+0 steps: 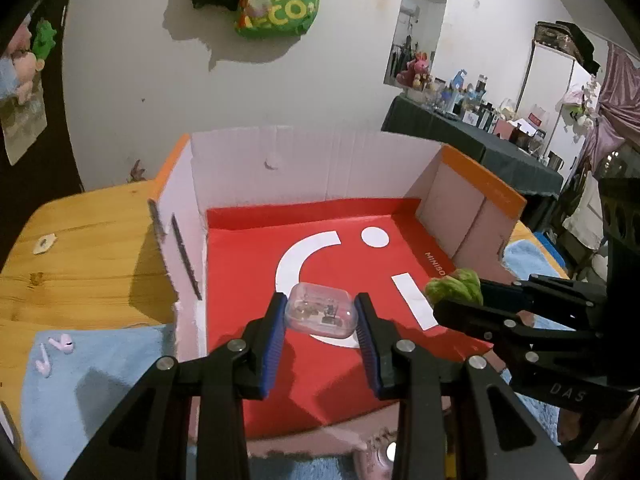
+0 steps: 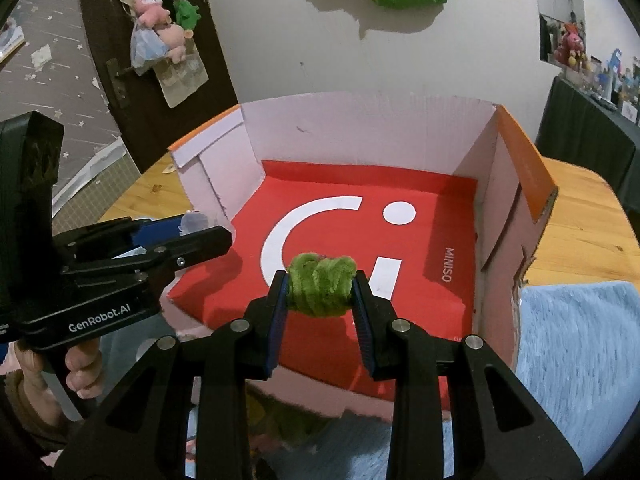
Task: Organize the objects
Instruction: 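Set clear box on red floor, opening left tool, while right tool releases green ball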
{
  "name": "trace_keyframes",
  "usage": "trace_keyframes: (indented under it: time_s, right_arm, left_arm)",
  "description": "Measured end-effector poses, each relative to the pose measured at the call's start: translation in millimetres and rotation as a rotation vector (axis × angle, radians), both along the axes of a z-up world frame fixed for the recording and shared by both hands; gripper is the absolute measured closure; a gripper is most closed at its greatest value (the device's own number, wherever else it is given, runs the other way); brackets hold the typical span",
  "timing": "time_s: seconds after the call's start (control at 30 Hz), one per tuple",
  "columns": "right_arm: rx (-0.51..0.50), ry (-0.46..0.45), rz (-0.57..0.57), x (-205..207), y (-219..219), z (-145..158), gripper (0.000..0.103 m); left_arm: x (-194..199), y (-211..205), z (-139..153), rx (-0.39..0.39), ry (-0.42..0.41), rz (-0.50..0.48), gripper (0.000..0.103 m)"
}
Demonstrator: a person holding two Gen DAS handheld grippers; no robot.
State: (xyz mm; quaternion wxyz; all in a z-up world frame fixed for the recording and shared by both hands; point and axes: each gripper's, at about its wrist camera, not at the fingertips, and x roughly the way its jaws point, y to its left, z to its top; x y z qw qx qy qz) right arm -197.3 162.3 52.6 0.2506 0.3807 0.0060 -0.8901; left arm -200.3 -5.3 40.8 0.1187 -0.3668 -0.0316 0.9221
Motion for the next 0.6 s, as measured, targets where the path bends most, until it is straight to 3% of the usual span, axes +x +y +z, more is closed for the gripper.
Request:
trace_keyframes:
  time_s: [0.27,0.6]
  right_arm:
    - [0.006,-0.086,0.001,-23.9,1.0,-14.4,0.074]
    - [0.082,-0.109,-0.011,-35.8,-2.9,-21.6,0.074]
  left_arm:
    - [-22.8,1.6,-16.1,0.000,-0.053,0.005,0.067]
    - [-37.9,2.4,-29.0,0.011,-0.099,0.003,0.067]
